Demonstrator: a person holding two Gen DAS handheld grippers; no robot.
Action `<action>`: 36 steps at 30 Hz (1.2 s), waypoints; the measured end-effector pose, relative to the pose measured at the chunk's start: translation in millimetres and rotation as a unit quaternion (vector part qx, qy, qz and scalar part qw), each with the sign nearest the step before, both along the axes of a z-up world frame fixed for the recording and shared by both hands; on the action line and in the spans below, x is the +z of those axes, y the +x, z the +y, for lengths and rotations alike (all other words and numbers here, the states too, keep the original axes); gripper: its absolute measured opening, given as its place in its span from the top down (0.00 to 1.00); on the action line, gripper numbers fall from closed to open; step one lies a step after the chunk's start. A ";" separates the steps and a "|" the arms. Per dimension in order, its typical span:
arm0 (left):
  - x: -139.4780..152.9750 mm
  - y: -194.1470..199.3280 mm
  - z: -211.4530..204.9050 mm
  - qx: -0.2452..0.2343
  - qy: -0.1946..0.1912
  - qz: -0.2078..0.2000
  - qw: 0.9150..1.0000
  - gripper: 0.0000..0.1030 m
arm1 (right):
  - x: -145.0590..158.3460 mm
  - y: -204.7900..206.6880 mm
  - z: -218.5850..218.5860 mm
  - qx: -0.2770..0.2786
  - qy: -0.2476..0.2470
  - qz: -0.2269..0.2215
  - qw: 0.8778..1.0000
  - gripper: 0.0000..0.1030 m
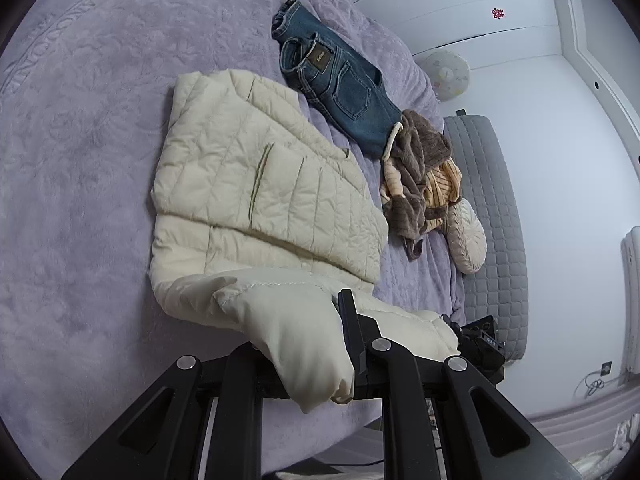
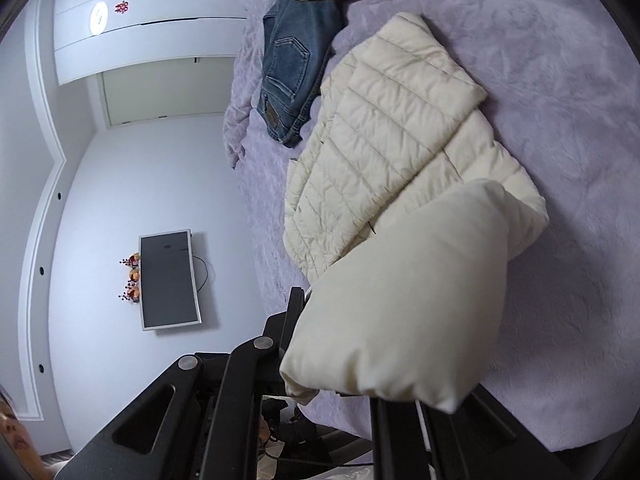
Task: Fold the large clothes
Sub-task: 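Lift the side edge with both tools and fold it over the other half, then open both tools and release the folded jacket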
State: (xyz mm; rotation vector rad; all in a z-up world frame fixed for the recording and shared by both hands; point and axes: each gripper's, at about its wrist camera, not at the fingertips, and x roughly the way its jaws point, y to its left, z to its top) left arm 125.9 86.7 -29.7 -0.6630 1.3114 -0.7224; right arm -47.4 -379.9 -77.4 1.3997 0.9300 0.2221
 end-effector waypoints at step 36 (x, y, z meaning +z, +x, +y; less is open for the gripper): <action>-57.1 184.1 -82.4 0.034 0.218 -0.111 0.969 0.23 | -92.5 264.3 -43.5 0.047 -0.118 0.033 0.991 0.73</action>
